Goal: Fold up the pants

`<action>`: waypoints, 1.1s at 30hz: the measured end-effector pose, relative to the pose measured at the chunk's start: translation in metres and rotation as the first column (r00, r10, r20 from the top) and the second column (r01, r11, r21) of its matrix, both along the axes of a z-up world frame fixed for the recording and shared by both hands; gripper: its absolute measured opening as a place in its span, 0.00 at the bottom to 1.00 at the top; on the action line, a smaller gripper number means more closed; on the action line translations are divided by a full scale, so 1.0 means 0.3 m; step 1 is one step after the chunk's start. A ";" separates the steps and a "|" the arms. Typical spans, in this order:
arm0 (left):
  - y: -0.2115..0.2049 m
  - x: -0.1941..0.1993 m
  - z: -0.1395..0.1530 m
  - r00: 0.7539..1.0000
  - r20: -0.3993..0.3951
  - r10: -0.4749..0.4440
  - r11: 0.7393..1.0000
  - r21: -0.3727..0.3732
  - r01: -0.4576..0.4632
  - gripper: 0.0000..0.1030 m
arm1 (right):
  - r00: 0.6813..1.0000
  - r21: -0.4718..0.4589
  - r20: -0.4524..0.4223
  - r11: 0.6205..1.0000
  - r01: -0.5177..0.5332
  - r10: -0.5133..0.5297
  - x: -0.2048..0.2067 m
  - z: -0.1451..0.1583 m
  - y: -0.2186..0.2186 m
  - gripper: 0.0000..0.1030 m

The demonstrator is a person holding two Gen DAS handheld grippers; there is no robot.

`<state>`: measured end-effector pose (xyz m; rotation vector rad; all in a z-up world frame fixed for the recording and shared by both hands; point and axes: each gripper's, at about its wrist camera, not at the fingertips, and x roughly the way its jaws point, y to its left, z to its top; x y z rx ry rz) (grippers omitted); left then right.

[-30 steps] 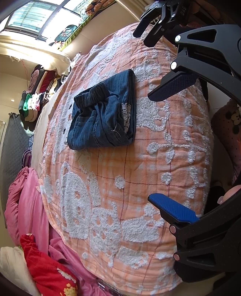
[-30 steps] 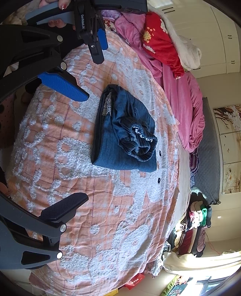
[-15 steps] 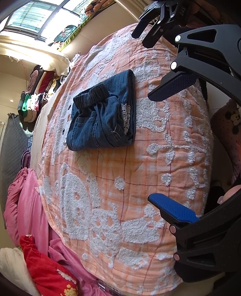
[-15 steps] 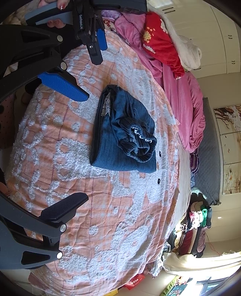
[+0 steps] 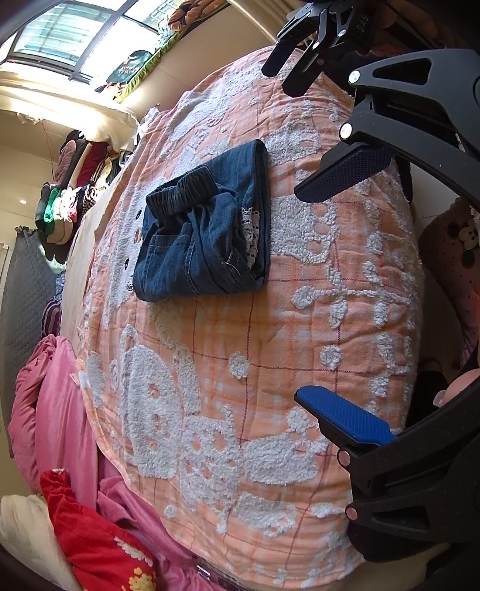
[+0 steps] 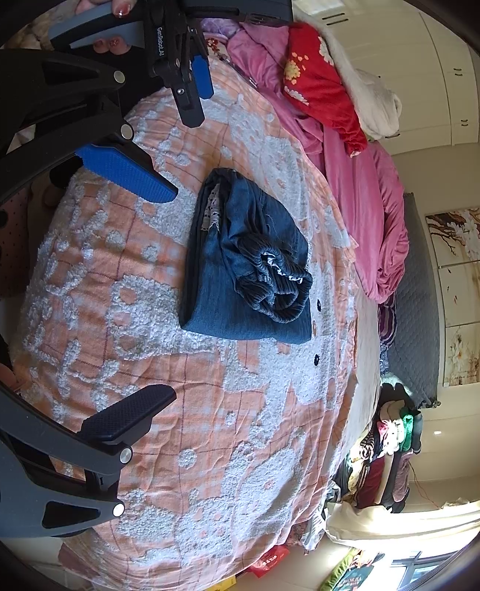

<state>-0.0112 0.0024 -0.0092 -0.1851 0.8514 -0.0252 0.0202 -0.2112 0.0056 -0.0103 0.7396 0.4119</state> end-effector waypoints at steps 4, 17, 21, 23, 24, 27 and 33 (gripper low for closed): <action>-0.006 0.000 0.006 1.000 -0.001 -0.005 1.000 0.006 0.005 0.91 | 1.000 0.000 -0.001 1.000 0.002 -0.002 -0.003 0.000 0.000 0.95; 0.002 0.000 0.007 1.000 -0.002 -0.008 1.000 -0.001 0.008 0.91 | 1.000 -0.004 -0.002 1.000 0.013 -0.013 -0.008 0.005 -0.004 0.95; 0.004 -0.001 0.008 1.000 0.000 -0.007 1.000 0.002 0.007 0.91 | 1.000 -0.004 -0.003 1.000 0.014 -0.014 -0.007 0.004 -0.004 0.95; 0.003 0.000 0.009 1.000 0.000 -0.011 1.000 0.007 0.011 0.91 | 1.000 -0.006 -0.005 1.000 0.015 -0.016 -0.007 0.005 -0.005 0.95; 0.002 0.001 0.009 1.000 -0.002 -0.012 1.000 0.009 0.012 0.91 | 1.000 -0.005 -0.005 1.000 0.017 -0.017 -0.008 0.006 -0.007 0.95; 0.002 0.005 0.010 1.000 -0.007 -0.018 1.000 0.013 0.018 0.91 | 1.000 -0.006 -0.009 1.000 0.020 -0.020 -0.002 0.005 -0.008 0.95; 0.003 0.010 0.008 1.000 -0.016 -0.019 0.999 0.027 0.020 0.91 | 0.999 -0.005 -0.014 1.000 0.028 -0.028 0.017 0.007 -0.013 0.95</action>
